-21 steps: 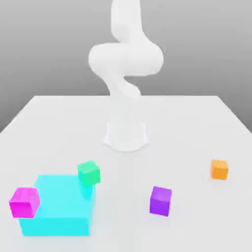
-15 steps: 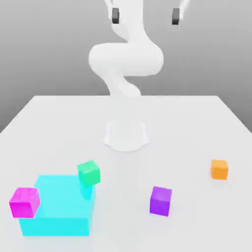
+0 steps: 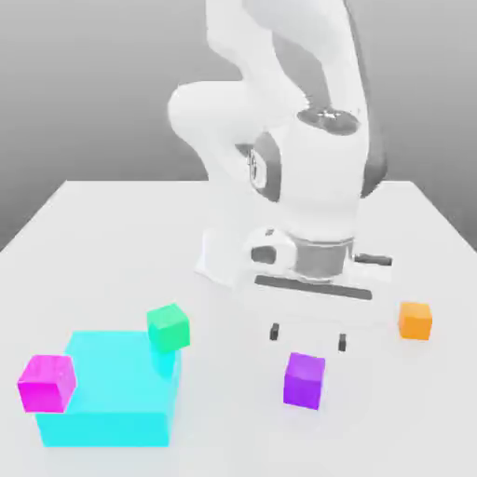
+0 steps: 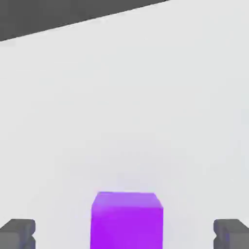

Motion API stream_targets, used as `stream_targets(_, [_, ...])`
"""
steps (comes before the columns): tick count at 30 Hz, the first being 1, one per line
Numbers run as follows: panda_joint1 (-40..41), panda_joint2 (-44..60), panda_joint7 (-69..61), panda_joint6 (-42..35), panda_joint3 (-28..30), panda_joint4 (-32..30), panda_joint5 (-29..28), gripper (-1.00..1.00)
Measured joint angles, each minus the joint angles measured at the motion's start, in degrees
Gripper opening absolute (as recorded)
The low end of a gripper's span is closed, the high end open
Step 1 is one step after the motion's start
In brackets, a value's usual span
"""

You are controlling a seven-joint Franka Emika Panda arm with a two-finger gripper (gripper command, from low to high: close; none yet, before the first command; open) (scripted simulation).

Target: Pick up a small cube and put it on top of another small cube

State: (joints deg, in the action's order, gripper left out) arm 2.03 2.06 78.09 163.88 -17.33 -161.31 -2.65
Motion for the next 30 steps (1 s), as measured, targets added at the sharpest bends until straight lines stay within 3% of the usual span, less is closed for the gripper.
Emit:
stream_targets(5, [-1.91, 6.38, 4.64, 5.04, 3.8, 1.02, -5.68, 0.0])
stream_targets(10, [-7.93, 12.87, 8.47, 10.17, 11.14, 2.12, -10.91, 0.0])
stream_targets(11, [-8.95, 13.85, 8.88, 10.97, 12.32, 2.25, -11.52, -1.0])
stream_targets(19, [-8.01, 13.08, 8.94, 10.44, 11.34, 2.16, -11.52, -1.0])
stream_targets(25, [-3.26, 5.66, 3.48, 4.6, 4.72, 0.86, -4.02, -1.0])
stream_targets(30, [-2.33, -0.53, -0.04, -0.44, 3.21, -0.55, 0.79, -1.0])
